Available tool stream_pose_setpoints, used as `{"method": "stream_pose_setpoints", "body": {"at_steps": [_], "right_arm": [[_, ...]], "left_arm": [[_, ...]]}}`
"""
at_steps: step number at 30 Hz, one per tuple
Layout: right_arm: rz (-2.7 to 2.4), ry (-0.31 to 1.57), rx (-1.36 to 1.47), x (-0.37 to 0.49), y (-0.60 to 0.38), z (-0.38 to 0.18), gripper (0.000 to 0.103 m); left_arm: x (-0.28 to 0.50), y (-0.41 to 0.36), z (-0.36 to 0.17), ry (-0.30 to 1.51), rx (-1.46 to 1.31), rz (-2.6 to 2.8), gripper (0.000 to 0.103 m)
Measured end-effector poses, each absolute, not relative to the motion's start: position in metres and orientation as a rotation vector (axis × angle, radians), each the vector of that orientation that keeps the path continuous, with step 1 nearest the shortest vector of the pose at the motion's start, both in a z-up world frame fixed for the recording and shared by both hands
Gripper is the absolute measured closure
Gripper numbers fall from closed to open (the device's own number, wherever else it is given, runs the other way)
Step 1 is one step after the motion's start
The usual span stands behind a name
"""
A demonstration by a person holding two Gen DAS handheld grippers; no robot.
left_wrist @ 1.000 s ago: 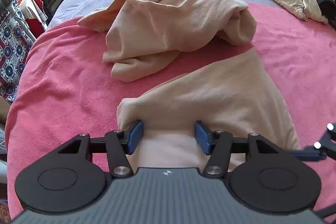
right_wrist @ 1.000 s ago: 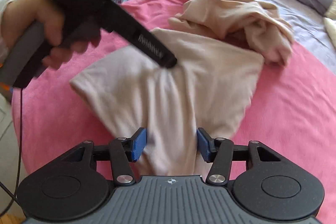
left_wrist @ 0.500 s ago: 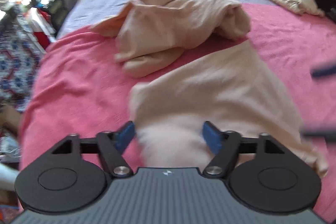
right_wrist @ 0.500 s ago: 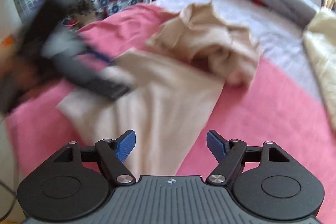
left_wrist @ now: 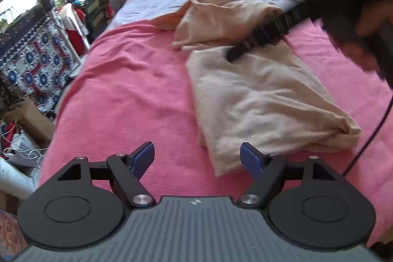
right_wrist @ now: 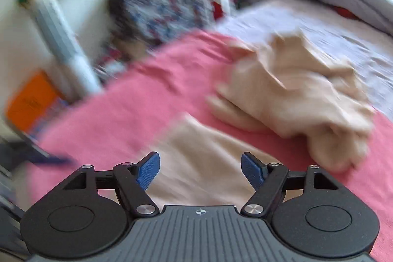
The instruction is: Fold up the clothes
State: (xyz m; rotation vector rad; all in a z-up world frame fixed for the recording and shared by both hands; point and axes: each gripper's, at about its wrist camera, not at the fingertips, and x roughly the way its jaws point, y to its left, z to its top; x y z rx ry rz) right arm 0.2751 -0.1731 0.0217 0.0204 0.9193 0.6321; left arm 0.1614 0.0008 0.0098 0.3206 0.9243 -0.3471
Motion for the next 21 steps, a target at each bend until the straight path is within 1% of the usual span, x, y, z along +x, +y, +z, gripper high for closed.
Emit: {"method": "stream_pose_setpoints", "body": {"at_steps": [2,3,4,6,7,9,10,12,15,17,19,21], "right_arm": [[0.696,0.946,0.011,0.284,-0.160,0.019,0.035],[0.720,0.965,-0.010,0.289,-0.152,0.015,0.039],[0.737,0.989,-0.033,0.293,-0.141,0.008,0.039],[0.763,1.048,-0.057,0.308,-0.120,-0.014,0.039],[0.760,1.070,-0.069,0.317,-0.109,-0.027,0.034],[0.762,1.043,-0.074,0.322,-0.096,-0.035,0.030],[0.745,1.054,-0.079,0.327,-0.090,-0.035,0.033],[0.717,1.050,-0.071,0.328,-0.085,-0.021,0.037],[0.756,0.945,-0.033,0.314,-0.104,0.009,0.034],[0.743,0.913,-0.028,0.305,-0.127,0.025,0.033],[0.727,0.926,-0.032,0.302,-0.151,0.032,0.033],[0.721,0.979,-0.051,0.300,-0.171,0.031,0.033]], "left_arm": [[0.164,0.000,-0.010,0.984,0.330,-0.303,0.025],[0.166,0.003,-0.020,1.020,0.314,-0.281,0.025],[0.167,0.008,-0.027,1.042,0.281,-0.265,0.024],[0.166,0.019,-0.029,1.039,0.200,-0.261,0.023],[0.164,0.022,-0.028,1.040,0.193,-0.264,0.023],[0.161,0.022,-0.026,1.035,0.212,-0.263,0.023],[0.159,0.023,-0.024,1.032,0.216,-0.257,0.023],[0.155,0.028,-0.016,1.017,0.210,-0.234,0.024],[0.151,0.045,0.007,0.952,0.130,-0.201,0.025],[0.151,0.053,0.025,0.891,0.050,-0.213,0.026],[0.152,0.049,0.037,0.836,0.018,-0.272,0.026],[0.155,0.038,0.035,0.801,0.040,-0.345,0.024]]}}
